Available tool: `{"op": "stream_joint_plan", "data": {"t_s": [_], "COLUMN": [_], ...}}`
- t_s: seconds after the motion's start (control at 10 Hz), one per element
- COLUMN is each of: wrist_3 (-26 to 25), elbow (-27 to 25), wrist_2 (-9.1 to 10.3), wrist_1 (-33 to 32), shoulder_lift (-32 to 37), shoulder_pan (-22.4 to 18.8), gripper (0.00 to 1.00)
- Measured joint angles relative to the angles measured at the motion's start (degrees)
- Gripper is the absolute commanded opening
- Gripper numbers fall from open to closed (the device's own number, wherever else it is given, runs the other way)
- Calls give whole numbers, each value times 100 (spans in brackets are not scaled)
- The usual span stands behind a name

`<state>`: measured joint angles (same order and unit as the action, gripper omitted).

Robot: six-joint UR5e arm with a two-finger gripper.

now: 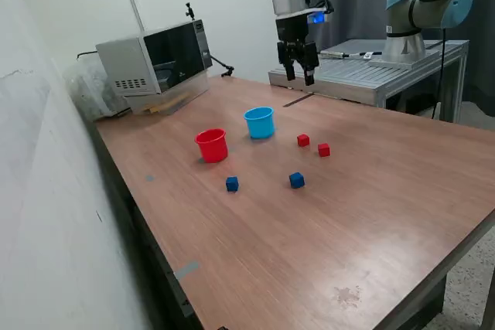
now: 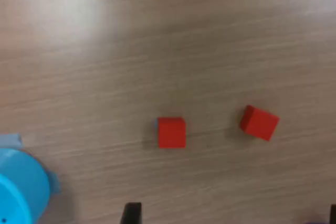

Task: Place red objects in the red bin, and blue objects in the blue bin.

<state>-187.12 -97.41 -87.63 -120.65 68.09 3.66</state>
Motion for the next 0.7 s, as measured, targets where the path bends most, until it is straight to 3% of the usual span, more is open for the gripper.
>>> {"op": "stream_joint_plan", "data": {"t_s": [0.7], "wrist_3": [-184], "elbow": [-151], "wrist_2": [-40], "wrist_1": [-730], "shoulder_lift": [-1030], "shoulder_pan": [165], "gripper": [100]}}
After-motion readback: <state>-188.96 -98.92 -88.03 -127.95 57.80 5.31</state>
